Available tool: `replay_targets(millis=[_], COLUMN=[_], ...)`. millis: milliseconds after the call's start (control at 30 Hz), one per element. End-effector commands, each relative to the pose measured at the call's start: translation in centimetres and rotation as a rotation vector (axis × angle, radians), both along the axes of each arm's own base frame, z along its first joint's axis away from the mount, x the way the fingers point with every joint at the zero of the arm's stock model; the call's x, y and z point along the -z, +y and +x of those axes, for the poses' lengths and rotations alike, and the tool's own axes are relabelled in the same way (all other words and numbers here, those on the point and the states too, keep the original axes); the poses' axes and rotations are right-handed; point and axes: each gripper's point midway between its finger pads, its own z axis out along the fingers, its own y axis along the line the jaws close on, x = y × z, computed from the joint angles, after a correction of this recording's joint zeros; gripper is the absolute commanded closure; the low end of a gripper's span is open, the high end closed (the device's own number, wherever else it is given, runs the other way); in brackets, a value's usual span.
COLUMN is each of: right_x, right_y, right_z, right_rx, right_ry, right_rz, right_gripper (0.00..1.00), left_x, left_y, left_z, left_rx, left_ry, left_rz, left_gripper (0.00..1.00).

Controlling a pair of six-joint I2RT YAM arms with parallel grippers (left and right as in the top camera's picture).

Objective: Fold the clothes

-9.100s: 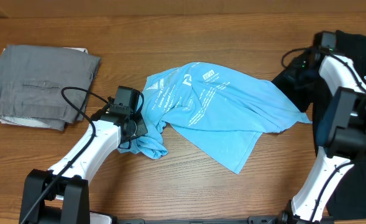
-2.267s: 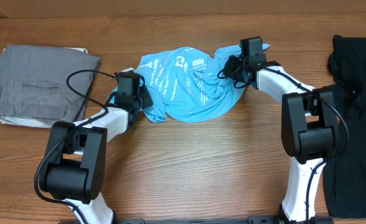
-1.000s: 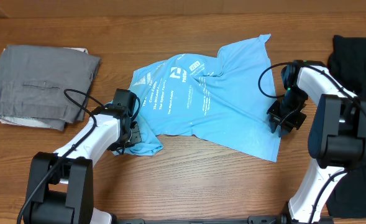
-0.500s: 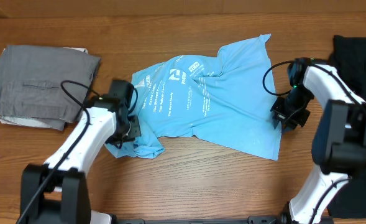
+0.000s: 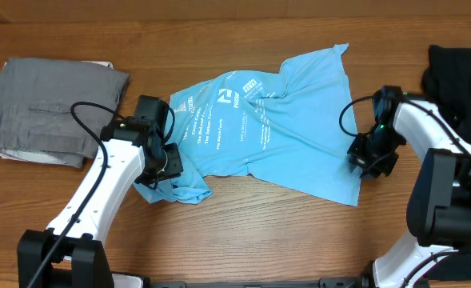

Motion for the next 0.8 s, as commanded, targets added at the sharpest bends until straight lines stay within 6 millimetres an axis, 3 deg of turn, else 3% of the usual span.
replay_targets(millis=[0,133,300,500,767], right_x=[1.6,2.9,3.5,3.5,3.5], right_y=[1.6,3.2,3.2,3.2,3.1], right_z=[-0.9,-1.2,-1.4,-1.4,-1.4], right_rx=[-0.060,-0.127,-0.131,-0.131,-0.132], right_ry=[-0.020,-0.072,-0.080,-0.081,-0.081], right_rz=[0.103,0.203,0.202,0.202,0.198], right_gripper=[0.71,0.71,0.71,0.71,0.71], left_x=[0.3,1.5,3.7,5.8,5.3], left_y=[1.5,1.1,-0.9,-1.0,0.1], left_z=[1.3,1.8,1.1,0.4,-0.5], left_rx=[-0.125,-0.143,-0.175,-0.182,-0.196], left_ry=[-0.038,-0.019,0.083,0.162,0.215], left_rz=[0.070,0.054,-0.050,-0.041,0.005], left_gripper=[0.60,0.59,0.57,0.57,0.56])
